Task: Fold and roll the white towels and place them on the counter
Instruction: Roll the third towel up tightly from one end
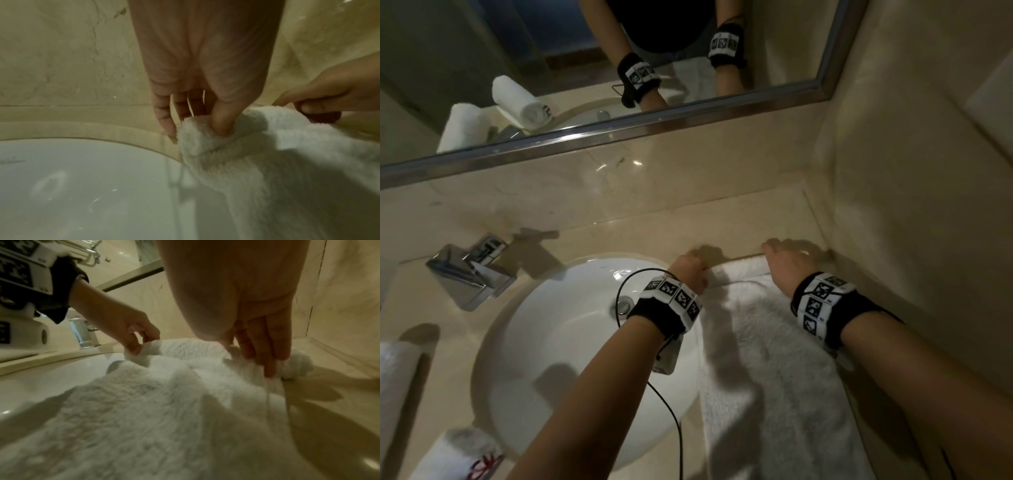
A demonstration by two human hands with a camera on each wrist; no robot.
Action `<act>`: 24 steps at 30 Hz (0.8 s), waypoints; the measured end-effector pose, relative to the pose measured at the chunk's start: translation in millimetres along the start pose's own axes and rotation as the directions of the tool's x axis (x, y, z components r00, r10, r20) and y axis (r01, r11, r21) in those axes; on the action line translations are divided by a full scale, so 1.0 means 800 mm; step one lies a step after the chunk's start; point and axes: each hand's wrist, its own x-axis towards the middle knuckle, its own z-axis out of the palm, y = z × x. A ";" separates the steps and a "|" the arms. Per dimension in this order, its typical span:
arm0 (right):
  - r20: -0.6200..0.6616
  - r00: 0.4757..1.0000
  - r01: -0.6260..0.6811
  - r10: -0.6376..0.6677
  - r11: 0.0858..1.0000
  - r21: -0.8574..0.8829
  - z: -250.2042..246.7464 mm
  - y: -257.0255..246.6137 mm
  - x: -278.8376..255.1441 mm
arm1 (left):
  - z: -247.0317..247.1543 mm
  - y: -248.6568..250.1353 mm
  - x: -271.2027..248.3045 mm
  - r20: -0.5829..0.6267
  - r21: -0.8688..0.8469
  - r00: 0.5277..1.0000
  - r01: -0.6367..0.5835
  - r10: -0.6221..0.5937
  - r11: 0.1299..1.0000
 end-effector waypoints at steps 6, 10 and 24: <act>-0.045 0.998 -0.061 0.053 0.980 -0.191 0.012 -0.032 -0.010 | 0.018 0.007 -0.012 -0.008 -0.012 1.000 -0.016 0.016 1.000; -0.046 0.999 0.001 -0.010 0.982 -0.189 -0.002 -0.026 -0.005 | 0.022 0.011 -0.015 0.004 -0.057 1.000 -0.007 0.008 0.998; 0.118 0.974 0.200 -0.193 0.978 -0.053 -0.019 0.019 0.044 | -0.008 0.008 0.022 0.018 0.095 0.997 0.078 -0.080 0.992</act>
